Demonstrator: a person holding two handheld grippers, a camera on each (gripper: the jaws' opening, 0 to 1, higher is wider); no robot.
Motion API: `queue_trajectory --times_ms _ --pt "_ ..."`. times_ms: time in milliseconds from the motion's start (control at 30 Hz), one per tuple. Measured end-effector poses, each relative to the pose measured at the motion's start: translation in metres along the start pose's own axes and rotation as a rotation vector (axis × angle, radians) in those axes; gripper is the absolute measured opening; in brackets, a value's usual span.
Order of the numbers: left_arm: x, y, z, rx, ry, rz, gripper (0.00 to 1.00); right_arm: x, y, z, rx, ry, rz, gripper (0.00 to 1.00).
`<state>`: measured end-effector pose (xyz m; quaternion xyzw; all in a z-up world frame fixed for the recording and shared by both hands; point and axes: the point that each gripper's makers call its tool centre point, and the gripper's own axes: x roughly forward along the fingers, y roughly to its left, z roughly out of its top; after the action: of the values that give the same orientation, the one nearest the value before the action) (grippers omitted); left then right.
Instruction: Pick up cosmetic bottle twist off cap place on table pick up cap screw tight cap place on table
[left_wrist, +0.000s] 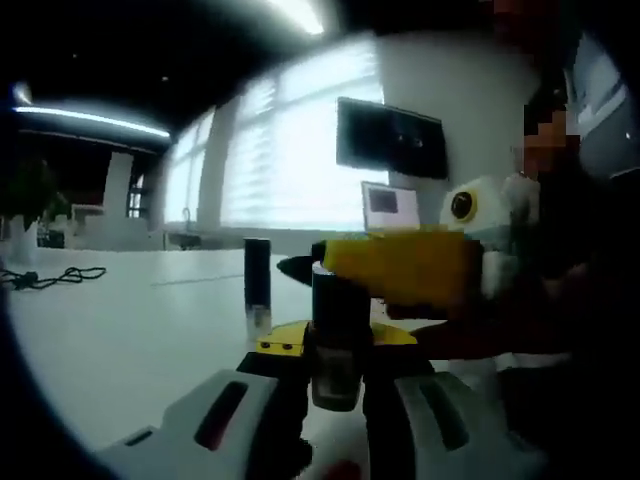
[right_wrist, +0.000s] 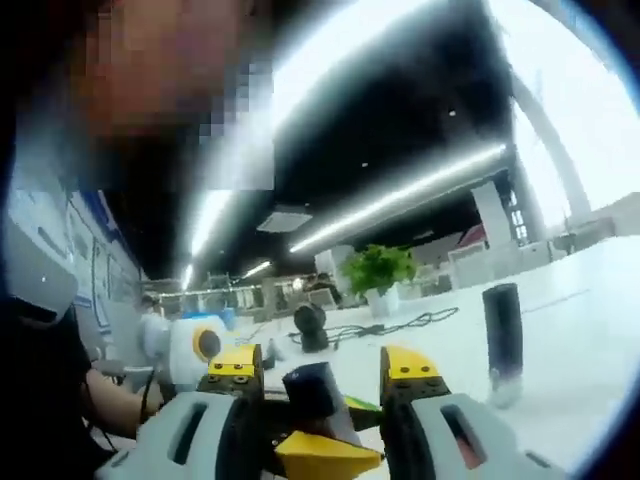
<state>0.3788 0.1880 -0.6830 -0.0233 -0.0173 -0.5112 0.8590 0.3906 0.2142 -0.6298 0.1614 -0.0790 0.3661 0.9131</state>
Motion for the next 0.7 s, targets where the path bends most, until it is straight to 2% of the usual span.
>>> queue_trajectory --times_ms 33,67,100,133,167,233,333,467,500,533,600,633,700 --pt "0.000 -0.002 0.001 0.008 -0.005 -0.006 0.10 0.002 -0.002 0.003 -0.024 -0.016 -0.010 0.39" --pt "0.000 -0.004 0.000 0.013 -0.006 -0.013 0.10 0.004 -0.004 0.011 -0.026 -0.060 -0.022 0.37" --pt "0.000 -0.005 0.000 0.028 -0.003 -0.020 0.10 0.007 -0.004 0.015 0.009 -0.089 -0.020 0.36" --pt "-0.001 -0.005 0.002 0.066 -0.014 -0.020 0.09 0.010 -0.006 0.021 0.084 -0.124 -0.022 0.35" --pt "-0.001 -0.005 0.002 0.060 -0.016 -0.021 0.09 0.013 -0.009 0.025 0.152 -0.159 -0.021 0.34" --pt "-0.001 -0.003 0.002 0.067 -0.013 -0.017 0.09 0.017 -0.016 0.023 0.173 -0.147 -0.051 0.31" --pt "-0.002 0.004 0.002 0.134 0.000 0.000 0.10 0.017 -0.020 0.023 0.134 -0.135 -0.080 0.29" --pt "-0.003 0.012 0.001 0.144 -0.004 0.035 0.10 0.006 -0.025 0.024 0.086 -0.115 -0.101 0.29" --pt "-0.002 0.012 0.007 0.124 -0.038 0.046 0.10 0.003 -0.027 0.026 0.084 -0.113 -0.104 0.29" --pt "-0.002 0.015 0.009 0.063 -0.054 0.069 0.10 0.001 -0.030 0.028 0.082 -0.109 -0.107 0.29" --pt "-0.001 0.019 0.005 -0.020 -0.035 0.075 0.09 -0.003 -0.035 0.030 0.064 -0.094 -0.110 0.29" --pt "0.000 0.022 0.007 -0.015 -0.036 0.080 0.09 -0.004 -0.034 0.030 0.048 -0.082 -0.102 0.30" --pt "-0.001 0.025 0.010 -0.072 -0.064 0.098 0.09 -0.006 -0.033 0.032 0.023 -0.071 -0.092 0.31"
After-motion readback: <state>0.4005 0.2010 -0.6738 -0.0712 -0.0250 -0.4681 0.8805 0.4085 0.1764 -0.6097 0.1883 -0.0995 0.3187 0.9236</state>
